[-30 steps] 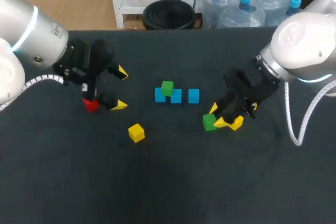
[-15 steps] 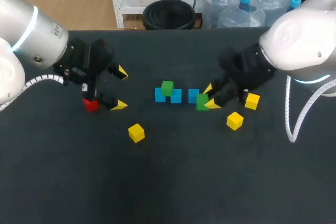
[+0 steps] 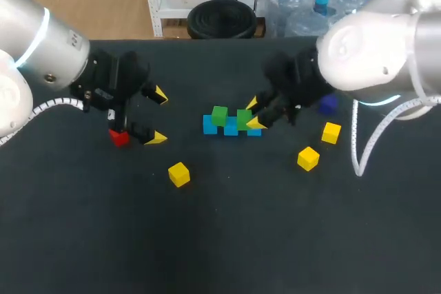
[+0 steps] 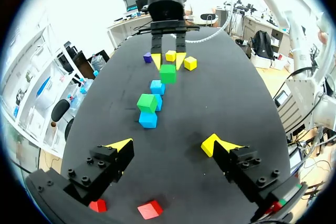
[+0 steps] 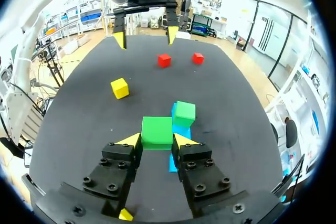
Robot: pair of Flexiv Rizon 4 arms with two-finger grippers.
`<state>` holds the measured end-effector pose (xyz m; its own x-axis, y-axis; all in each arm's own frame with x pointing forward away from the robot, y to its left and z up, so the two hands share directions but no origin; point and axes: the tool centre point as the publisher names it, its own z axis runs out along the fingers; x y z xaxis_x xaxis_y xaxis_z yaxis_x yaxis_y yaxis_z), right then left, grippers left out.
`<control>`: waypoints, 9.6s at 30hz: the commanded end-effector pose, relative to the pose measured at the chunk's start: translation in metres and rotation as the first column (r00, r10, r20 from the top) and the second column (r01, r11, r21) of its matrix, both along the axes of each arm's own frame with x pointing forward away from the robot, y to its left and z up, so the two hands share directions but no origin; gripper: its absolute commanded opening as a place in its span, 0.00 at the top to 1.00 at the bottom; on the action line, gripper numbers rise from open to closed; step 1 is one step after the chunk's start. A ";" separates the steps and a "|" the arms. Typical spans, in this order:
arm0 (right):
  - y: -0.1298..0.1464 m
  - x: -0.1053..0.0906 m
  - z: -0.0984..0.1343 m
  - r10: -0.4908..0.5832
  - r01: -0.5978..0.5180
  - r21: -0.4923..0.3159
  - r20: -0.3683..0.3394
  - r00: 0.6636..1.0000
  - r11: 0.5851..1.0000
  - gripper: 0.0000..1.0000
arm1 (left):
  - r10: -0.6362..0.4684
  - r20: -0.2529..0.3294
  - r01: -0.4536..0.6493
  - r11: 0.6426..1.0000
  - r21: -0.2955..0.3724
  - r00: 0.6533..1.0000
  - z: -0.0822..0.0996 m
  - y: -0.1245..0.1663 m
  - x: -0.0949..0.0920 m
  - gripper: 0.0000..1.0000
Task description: Place the blue cubes, place green cubes on the blue cubes, place the yellow cubes on the green cubes, then place the red cubes on the yellow cubes, and place purple cube on the red cubes.
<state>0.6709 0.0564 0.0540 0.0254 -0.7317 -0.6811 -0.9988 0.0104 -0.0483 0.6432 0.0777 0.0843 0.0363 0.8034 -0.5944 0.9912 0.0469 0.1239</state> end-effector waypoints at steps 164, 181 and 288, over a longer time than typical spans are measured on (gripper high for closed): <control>-0.013 0.036 -0.008 -0.052 0.052 0.003 -0.048 0.998 0.999 0.00 | -0.002 0.003 0.002 1.000 -0.004 1.000 -0.001 0.001 0.000 0.00; -0.059 0.015 0.013 -0.073 0.075 0.040 -0.043 0.996 0.996 0.00 | -0.002 0.003 0.002 1.000 -0.004 1.000 -0.001 0.001 0.000 0.00; -0.122 -0.048 -0.059 0.482 -0.481 0.038 -0.013 0.876 0.876 1.00 | -0.002 0.003 0.002 1.000 -0.004 1.000 -0.001 0.001 0.000 0.00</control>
<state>0.6212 -0.0652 -0.0052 0.3544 -0.6134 -0.7057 -0.8826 -0.4688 -0.0358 0.6432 0.0777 0.0843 0.0362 0.8034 -0.5944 0.9912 0.0470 0.1239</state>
